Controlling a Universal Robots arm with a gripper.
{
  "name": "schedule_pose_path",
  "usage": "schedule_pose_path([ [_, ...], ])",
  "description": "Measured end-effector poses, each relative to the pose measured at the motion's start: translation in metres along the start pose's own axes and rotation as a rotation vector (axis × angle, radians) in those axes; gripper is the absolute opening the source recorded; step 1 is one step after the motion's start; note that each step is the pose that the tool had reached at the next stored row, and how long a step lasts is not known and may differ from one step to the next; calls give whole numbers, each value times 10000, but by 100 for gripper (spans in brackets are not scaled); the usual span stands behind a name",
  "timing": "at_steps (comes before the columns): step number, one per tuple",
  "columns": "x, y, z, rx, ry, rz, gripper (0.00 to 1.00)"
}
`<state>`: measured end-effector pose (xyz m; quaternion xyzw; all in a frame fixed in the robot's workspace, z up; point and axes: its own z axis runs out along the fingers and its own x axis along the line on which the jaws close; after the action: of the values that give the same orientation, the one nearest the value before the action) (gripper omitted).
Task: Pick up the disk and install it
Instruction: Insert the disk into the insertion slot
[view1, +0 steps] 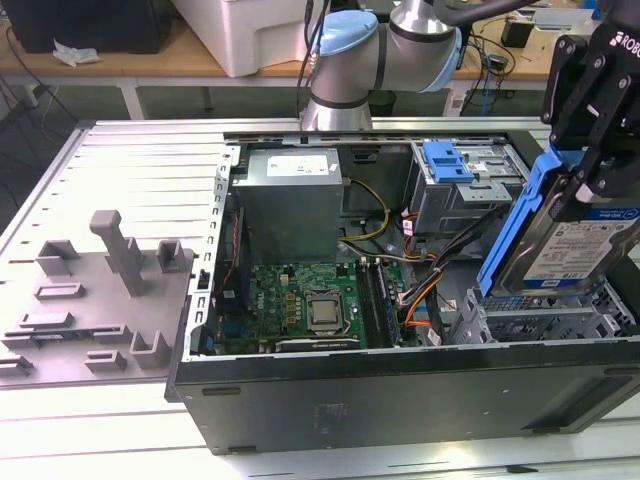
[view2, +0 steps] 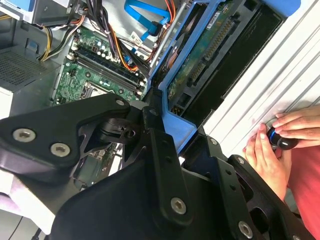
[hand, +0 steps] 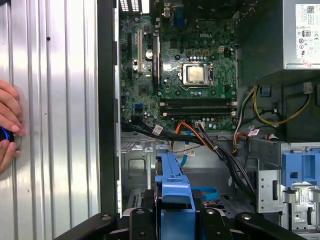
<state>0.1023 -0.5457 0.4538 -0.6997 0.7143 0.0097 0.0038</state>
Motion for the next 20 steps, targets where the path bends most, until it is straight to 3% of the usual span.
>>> schedule_pose_path([
  [20, 1, -3, 47, -2, 1, -138, 37],
])
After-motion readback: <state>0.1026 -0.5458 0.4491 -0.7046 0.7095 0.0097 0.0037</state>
